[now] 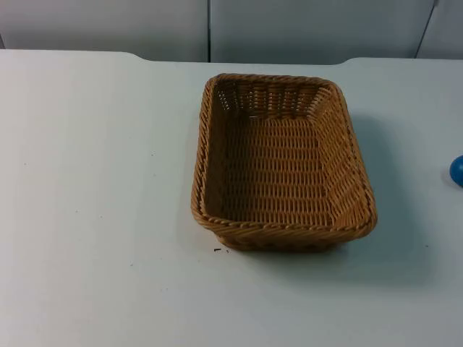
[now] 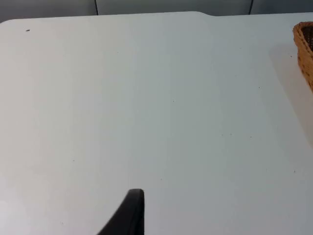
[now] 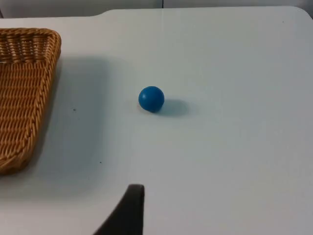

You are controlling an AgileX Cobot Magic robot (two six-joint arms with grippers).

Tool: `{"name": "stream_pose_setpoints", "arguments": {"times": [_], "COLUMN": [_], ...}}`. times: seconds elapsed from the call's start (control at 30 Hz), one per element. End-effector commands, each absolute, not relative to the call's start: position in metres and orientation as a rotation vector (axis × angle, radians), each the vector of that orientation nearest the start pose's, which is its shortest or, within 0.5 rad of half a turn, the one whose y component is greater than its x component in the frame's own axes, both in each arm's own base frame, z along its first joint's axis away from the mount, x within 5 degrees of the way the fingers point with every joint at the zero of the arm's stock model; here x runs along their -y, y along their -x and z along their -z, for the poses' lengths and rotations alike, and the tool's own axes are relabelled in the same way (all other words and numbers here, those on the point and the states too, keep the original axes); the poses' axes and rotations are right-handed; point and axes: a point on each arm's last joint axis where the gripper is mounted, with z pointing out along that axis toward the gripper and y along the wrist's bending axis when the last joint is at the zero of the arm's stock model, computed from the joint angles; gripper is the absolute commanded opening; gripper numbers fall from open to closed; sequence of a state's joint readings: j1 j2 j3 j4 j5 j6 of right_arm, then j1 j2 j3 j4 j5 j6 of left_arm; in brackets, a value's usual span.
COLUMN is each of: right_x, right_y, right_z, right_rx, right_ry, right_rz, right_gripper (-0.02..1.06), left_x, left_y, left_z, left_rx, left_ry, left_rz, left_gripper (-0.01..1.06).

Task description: Pick up the basket with the left hand and place the ball into the basket with the right hand.

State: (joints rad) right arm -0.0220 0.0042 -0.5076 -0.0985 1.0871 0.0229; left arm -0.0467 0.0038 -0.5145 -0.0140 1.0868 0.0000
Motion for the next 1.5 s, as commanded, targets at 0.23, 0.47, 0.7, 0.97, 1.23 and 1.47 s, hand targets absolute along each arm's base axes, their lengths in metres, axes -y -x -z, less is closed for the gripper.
{"name": "stream_pose_setpoints", "arguments": {"times": [0.23,0.47,0.7,0.97,1.23,1.47], "right_x": [0.008,0.008,0.008,0.008,0.008,0.008], "right_y": [0.007,0.007,0.007,0.007,0.007,0.007], "right_z": [-0.278,-0.278,-0.278,-0.278,-0.278,-0.278], "right_rx": [-2.052,-2.052,-2.052,-2.052,-2.052,-2.052], "right_ry": [-0.061,-0.061,-0.061,-0.061,-0.061,-0.061], "right_rz": [0.124,0.124,0.124,0.124,0.124,0.124], "right_gripper": [0.83,0.66,0.66,0.66,0.66,0.66], "left_x": [0.001,0.002,0.012,0.020,0.028,0.038], "left_y": [0.007,0.007,-0.009,-0.041,-0.079,-0.127], "left_z": [-0.279,-0.280,-0.290,-0.311,-0.331,-0.313], "left_rx": [-2.048,-2.047,-2.164,-2.163,-2.085,-2.241], "left_ry": [-0.044,-0.032,0.003,0.013,-0.052,-0.091], "left_rz": [0.045,0.063,0.225,0.334,0.405,0.503], "left_gripper": [1.03,1.03,1.03,1.00,0.72,0.71]}}
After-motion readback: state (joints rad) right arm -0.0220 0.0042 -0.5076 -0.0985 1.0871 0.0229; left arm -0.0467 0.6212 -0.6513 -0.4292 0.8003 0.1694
